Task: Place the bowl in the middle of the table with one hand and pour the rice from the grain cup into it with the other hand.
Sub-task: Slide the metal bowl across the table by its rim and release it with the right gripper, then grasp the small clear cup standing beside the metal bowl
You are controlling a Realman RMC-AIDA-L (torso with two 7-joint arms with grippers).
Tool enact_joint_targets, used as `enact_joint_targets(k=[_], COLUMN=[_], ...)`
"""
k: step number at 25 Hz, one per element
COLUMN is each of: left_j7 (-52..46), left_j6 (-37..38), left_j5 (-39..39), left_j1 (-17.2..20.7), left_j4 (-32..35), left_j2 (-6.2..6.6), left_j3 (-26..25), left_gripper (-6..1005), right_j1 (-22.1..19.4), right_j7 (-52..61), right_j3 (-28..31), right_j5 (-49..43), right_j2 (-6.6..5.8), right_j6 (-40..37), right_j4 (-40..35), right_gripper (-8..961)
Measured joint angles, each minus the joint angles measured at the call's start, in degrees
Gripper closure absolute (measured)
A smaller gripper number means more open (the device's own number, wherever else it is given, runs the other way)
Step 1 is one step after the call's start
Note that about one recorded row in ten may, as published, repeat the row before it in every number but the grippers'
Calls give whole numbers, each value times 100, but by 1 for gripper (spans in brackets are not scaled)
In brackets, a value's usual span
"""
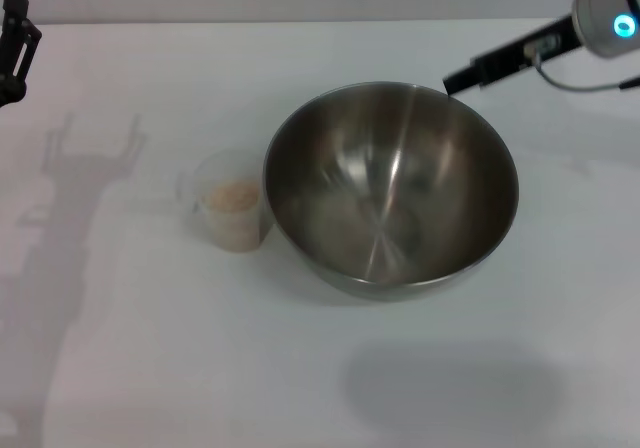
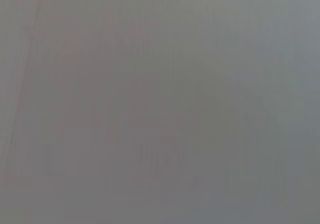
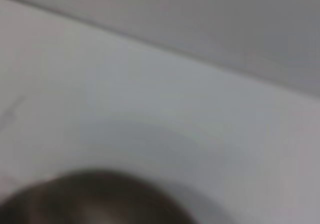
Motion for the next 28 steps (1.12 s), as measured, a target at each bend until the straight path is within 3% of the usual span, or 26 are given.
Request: enact_joint_targets(k=[5,8,15,20,24,27,28], left_j7=[3,2,6,11,13,10,6], left_j6=[3,4,9,-1,-1,5,5], left_j5=[0,0,3,12,10,11,10], left_j1=[9,10,10,17,60,96,105], left_j4=[20,35,27,46,39,6,1], left_j2=[0,0,4,10,5,1,0], left_j3=[-5,-9,5,8,9,9,10], left_gripper=[165,165,166,167,168,168,169], right_j1=[-4,-173,-1138,-1819,-2497,-2917,-2992], right_j7=[-230,-378,-438,-448,-479,-493,-488], right_j3=[-100,-467,-1888,-2585,-3207,-3770,-3991], right_j5=[178,241,212,202,201,199,199], right_j2=[4,12,15,18,42,49,50], right_j6=[-458,-1152,-3758,-5420,-7424,-9395,-10205], right_j4=[-545,-800,-1243,-1299,-1143,-553,-224], right_gripper=[515,515,516,516,457,398,295])
